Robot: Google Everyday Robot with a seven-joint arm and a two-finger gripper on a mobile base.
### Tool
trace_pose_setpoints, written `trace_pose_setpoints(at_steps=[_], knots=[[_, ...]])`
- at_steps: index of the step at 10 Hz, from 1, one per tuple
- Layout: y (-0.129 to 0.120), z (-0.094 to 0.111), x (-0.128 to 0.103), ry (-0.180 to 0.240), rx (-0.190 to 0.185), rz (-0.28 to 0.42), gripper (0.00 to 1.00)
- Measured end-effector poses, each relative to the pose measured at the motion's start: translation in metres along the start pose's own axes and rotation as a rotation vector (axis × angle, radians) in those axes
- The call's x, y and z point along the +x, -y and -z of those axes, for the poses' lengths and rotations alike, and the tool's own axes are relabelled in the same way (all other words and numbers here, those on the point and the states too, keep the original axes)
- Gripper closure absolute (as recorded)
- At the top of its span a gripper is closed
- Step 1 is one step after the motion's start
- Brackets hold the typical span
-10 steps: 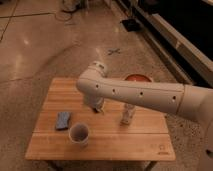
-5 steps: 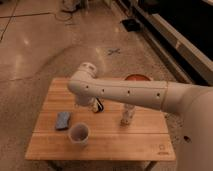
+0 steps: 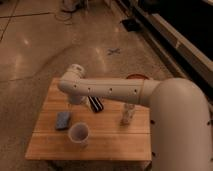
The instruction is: Place the white sponge in the ceramic cup
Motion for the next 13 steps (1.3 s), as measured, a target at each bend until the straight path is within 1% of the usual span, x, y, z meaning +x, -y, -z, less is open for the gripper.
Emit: trace_pose_setpoints(at_steps=[1,2,4,6,9,13], knots=[[0.007,-0.012,0.004,0.017,-0.006,-0.002,0.35],[0.014,-0.020,0.004,0.032,-0.007,-0.001,0.35],[0.041,-0.040,-0.006,0.079,0.005,0.014,0.35],[0.063,-0.054,-0.019,0.110,0.012,0.045,0.35],[0.085,-0.068,-0.029,0.130,0.020,0.080,0.35],[0.100,-0.079,-0.028,0.131,0.015,0.098,0.35]])
